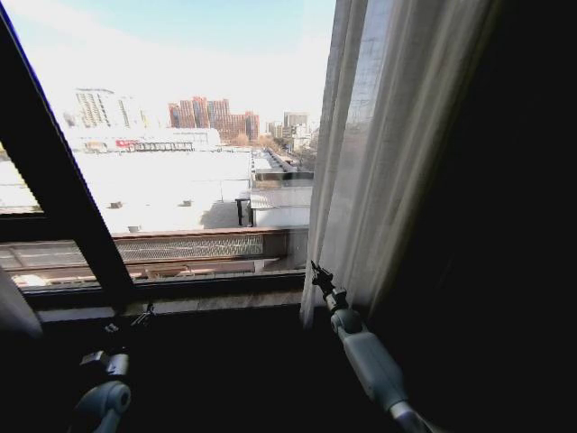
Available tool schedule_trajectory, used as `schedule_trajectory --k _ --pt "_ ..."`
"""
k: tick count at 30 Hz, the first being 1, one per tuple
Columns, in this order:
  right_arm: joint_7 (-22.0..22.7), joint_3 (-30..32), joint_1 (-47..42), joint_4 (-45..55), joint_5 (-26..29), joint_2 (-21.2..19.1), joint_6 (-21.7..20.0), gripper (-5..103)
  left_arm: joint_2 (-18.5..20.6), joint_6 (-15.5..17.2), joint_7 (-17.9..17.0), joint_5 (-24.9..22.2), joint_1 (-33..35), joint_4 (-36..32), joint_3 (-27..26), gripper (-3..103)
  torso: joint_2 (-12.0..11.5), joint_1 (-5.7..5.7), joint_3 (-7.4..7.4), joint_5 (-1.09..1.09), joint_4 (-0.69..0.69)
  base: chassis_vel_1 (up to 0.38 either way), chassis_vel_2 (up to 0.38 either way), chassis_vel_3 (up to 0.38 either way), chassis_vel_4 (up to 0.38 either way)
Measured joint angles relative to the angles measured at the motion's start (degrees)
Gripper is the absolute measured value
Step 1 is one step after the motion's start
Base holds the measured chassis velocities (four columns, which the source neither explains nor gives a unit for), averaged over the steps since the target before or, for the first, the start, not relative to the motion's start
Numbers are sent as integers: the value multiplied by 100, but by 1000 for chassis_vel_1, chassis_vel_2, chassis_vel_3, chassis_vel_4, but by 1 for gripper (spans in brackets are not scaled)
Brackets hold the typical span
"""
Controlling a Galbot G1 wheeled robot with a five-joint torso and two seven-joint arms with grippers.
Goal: Open the curtains by pulling them apart, changing their state from closed to fully open.
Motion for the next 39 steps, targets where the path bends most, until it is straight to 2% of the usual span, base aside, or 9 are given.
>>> schedule_trajectory --k 6,18,39 --pt "-224 32 -16 -8 129 -24 6 0 0 0 0 0 0 0 0 100 0 0 0 0 0 0 0 0 0" --pt "-245 110 -115 54 125 -98 13 0 0 0 -1 0 0 0 0 100 0 0 0 0 0 -67 -78 65 70" --pt "-280 108 -198 221 128 -149 87 0 0 0 0 0 0 0 1 100 0 -1 0 1 -2 -301 -293 299 304"
